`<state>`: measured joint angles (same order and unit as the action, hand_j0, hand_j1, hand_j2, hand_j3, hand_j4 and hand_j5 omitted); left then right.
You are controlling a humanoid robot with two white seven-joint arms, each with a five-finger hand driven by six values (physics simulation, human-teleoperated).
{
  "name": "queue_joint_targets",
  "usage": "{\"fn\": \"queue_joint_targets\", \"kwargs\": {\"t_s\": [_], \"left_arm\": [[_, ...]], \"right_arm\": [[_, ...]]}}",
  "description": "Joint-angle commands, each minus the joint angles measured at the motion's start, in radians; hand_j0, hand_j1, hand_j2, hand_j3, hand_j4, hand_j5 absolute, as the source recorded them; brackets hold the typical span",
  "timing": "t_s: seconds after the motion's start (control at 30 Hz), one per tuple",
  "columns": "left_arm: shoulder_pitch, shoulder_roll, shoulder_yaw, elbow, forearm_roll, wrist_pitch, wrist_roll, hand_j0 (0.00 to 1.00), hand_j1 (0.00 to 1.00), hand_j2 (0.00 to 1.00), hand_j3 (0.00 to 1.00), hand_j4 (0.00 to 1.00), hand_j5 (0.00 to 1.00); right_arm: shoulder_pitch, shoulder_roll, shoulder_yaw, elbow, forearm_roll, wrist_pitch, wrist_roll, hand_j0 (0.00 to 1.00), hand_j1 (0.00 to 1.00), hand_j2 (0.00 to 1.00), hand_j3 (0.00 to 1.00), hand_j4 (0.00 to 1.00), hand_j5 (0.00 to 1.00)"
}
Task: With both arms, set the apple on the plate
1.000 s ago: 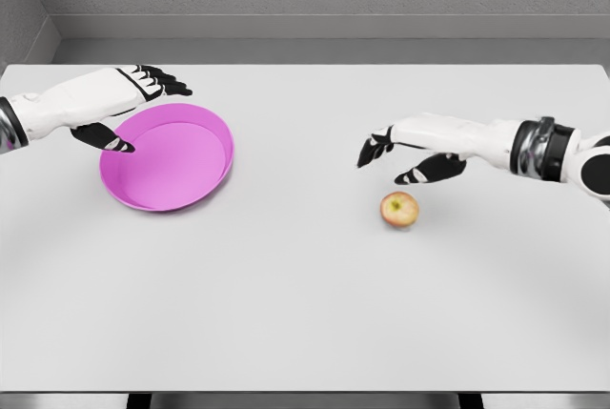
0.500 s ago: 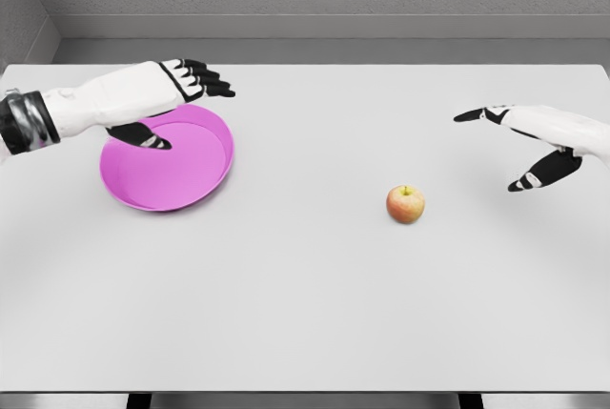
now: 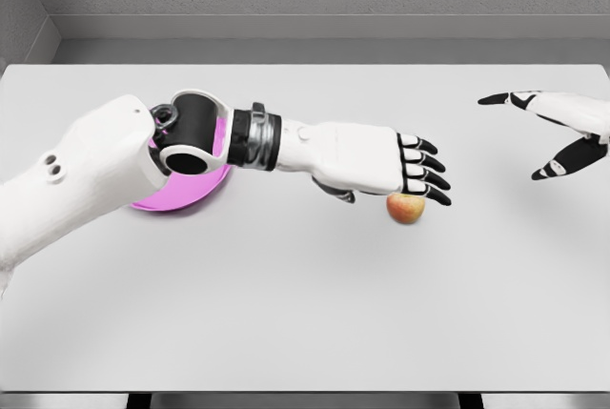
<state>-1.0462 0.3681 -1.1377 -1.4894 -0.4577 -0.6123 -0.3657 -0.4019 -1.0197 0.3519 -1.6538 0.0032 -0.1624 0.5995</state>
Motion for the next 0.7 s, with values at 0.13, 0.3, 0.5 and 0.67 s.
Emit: {"fn": "queue_joint_targets", "kwargs": {"t_s": [0.13, 0.3, 0.5, 0.67], "left_arm": [[-0.032, -0.124, -0.057, 0.228, 0.004, 0.001, -0.039, 1.0, 1.0, 1.0, 1.0, 1.0, 1.0], [-0.034, -0.195, -0.059, 0.365, 0.002, 0.001, -0.039, 1.0, 1.0, 1.0, 1.0, 1.0, 1.0], [-0.037, -0.253, -0.08, 0.417, 0.002, 0.001, -0.039, 1.0, 1.0, 1.0, 1.0, 1.0, 1.0], [-0.041, -0.255, -0.096, 0.414, 0.004, 0.001, -0.041, 1.0, 1.0, 1.0, 1.0, 1.0, 1.0]], "right_arm": [[-0.002, 0.012, -0.001, 0.006, 0.004, -0.034, -0.004, 1.0, 1.0, 1.0, 1.0, 1.0, 1.0], [-0.003, 0.01, -0.008, 0.012, 0.006, -0.034, -0.007, 1.0, 1.0, 1.0, 1.0, 1.0, 1.0], [-0.003, 0.009, -0.01, 0.011, 0.006, -0.034, -0.007, 1.0, 1.0, 1.0, 1.0, 1.0, 1.0], [-0.003, 0.009, -0.01, 0.012, 0.006, -0.034, -0.007, 1.0, 1.0, 1.0, 1.0, 1.0, 1.0]]}}
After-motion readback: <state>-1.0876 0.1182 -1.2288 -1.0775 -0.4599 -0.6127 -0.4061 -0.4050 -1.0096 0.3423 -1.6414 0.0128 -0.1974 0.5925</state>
